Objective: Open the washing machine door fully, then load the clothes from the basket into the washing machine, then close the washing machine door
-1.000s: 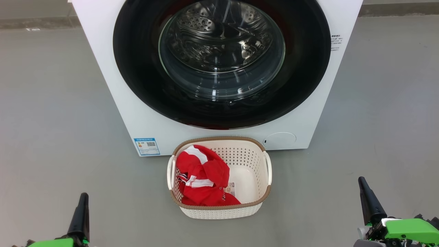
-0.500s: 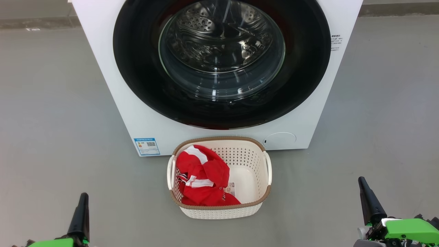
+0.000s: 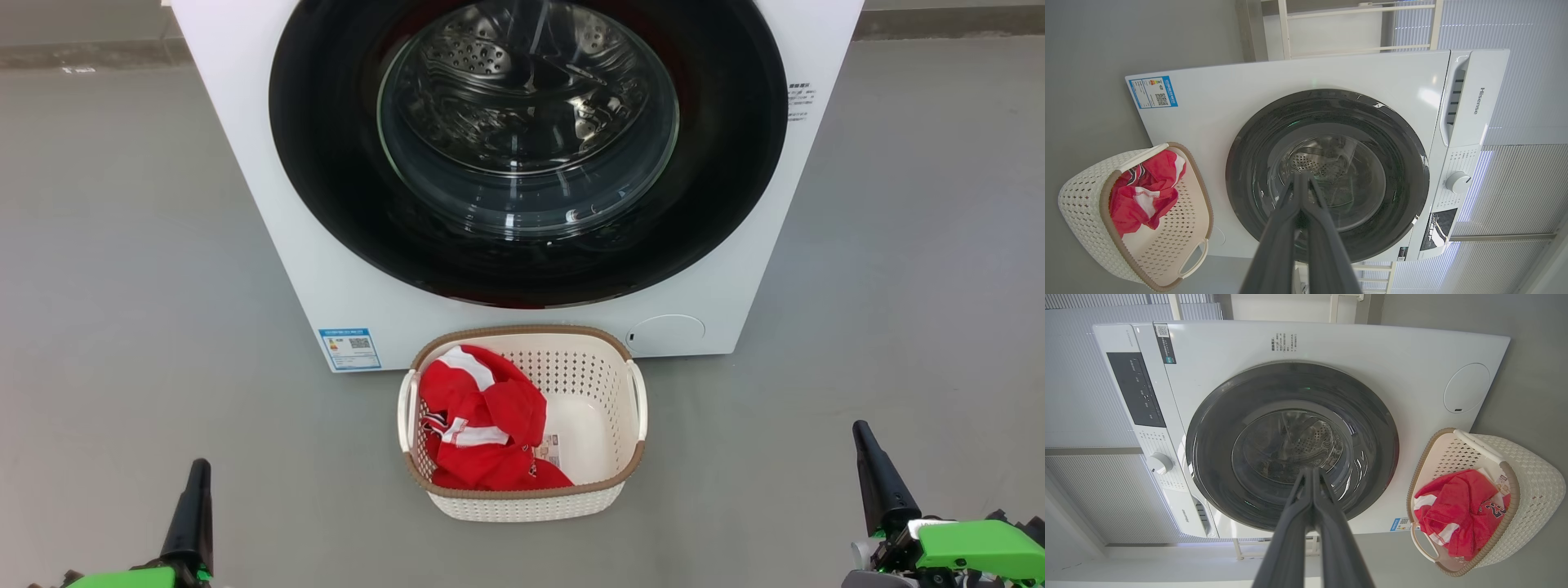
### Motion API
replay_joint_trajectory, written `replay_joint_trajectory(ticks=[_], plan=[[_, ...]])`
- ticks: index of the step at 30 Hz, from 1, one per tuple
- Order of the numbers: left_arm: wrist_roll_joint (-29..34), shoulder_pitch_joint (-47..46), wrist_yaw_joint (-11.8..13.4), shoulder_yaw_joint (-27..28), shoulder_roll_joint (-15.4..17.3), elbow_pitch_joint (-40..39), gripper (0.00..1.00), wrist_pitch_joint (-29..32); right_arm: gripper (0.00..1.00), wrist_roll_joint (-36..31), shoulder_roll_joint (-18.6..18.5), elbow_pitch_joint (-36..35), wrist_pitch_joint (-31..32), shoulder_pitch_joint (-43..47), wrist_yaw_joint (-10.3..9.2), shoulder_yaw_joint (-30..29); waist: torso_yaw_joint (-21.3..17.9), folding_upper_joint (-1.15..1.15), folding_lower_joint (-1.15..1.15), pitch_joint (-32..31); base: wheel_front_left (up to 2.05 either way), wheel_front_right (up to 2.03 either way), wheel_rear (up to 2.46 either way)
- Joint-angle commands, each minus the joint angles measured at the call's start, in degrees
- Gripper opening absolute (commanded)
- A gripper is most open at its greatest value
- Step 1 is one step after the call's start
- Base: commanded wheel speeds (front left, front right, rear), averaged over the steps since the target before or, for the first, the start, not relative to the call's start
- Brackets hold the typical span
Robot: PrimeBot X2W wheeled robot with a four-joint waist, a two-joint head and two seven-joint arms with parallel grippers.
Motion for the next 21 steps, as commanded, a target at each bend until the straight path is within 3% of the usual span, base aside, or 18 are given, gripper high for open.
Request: replay_joint_trajectory(ticks=[1, 7, 8, 18, 21], plan=[[0.19, -2.24, -0.24, 1.80, 0.92, -1.12, 0.00, 0.17, 0.00, -0.17, -0.47, -1.42, 0.42, -2.35, -0.05, 1.39, 0.00, 0.00, 0.00, 0.00, 0.00, 0.00, 0.00], [0.19, -2.24, -0.24, 1.80, 0.92, -1.12, 0.00, 0.17, 0.00, -0.17, -0.47, -1.42, 0.42, -2.35, -0.05, 1.39, 0.00, 0.00, 0.00, 0.00, 0.00, 0.00, 0.00], [0.00, 0.06, 0.00, -0.03, -0.04, 0.15, 1.00, -0.03, 1.00, 0.00, 0.03, 0.18, -0.03, 0.04, 0.00, 0.01, 0.00, 0.00, 0.00, 0.00, 0.00, 0.00, 0.00], [0.07, 1.14, -0.01, -0.67, -0.80, 1.23, 1.00, -1.17, 1.00, 0.00, 0.51, 1.40, -0.74, 0.81, 0.00, 0.62, 0.16, 0.00, 0.13, -0.05, 0.00, 0.00, 0.00], [0.19, 1.11, -0.02, -0.90, -0.76, 0.86, 1.00, -1.68, 1.00, 0.04, 0.49, 1.09, -1.00, 0.72, 0.00, 0.97, 0.22, 0.00, 0.03, 0.00, 0.00, 0.00, 0.00]])
